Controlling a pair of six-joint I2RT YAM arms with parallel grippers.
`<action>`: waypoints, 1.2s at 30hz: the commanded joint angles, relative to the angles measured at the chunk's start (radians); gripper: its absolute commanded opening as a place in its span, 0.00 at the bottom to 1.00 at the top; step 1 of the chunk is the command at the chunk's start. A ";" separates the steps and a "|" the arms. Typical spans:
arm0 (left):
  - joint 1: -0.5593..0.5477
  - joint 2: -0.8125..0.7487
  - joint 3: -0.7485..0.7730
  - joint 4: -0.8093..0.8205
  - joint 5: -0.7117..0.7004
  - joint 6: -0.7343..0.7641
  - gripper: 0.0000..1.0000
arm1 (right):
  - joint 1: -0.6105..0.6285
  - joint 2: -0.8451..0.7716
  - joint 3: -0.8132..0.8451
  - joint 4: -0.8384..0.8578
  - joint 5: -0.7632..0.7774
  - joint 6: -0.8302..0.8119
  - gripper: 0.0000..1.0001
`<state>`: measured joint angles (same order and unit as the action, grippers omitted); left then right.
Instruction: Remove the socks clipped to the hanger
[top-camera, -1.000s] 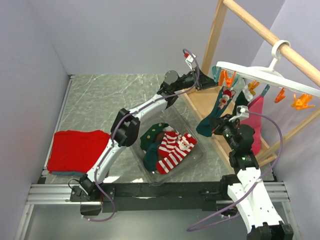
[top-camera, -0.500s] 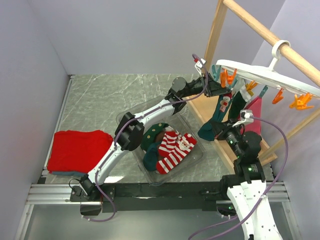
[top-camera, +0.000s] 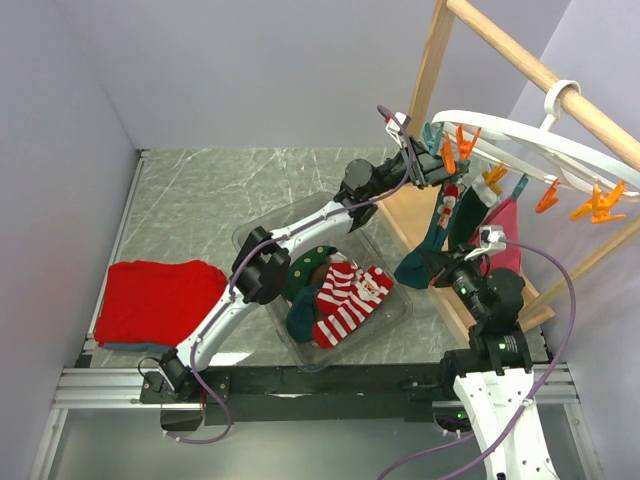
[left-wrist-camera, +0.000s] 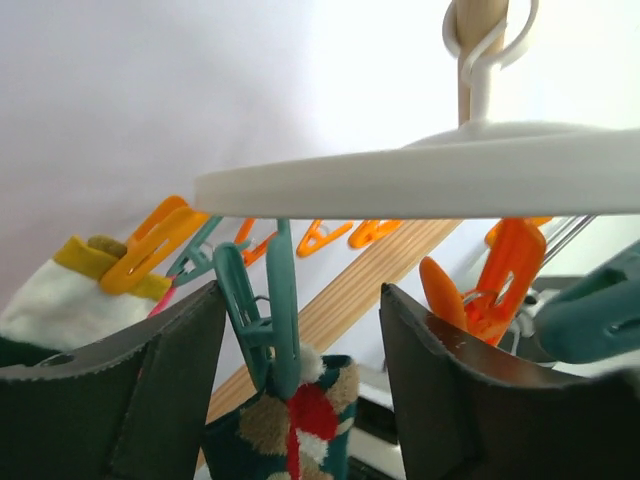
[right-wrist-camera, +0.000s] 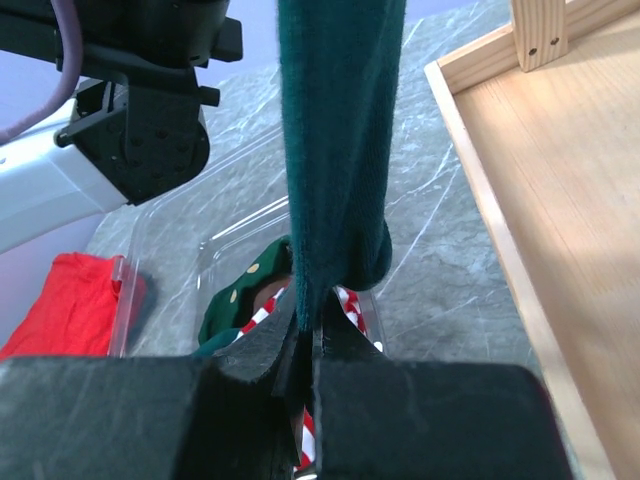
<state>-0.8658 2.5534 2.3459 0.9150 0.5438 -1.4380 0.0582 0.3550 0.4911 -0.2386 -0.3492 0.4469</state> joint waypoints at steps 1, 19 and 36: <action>-0.019 -0.021 0.052 0.065 -0.074 -0.082 0.66 | -0.001 -0.019 0.030 -0.054 -0.050 -0.017 0.00; -0.035 -0.045 0.026 0.030 -0.110 -0.068 0.43 | 0.000 -0.045 0.027 -0.067 -0.056 -0.016 0.00; -0.016 -0.076 -0.054 0.120 -0.146 -0.173 0.52 | -0.001 -0.040 0.026 -0.065 -0.066 -0.017 0.00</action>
<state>-0.8902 2.5507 2.2658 0.9554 0.4191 -1.5772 0.0582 0.3164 0.4911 -0.2665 -0.3695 0.4469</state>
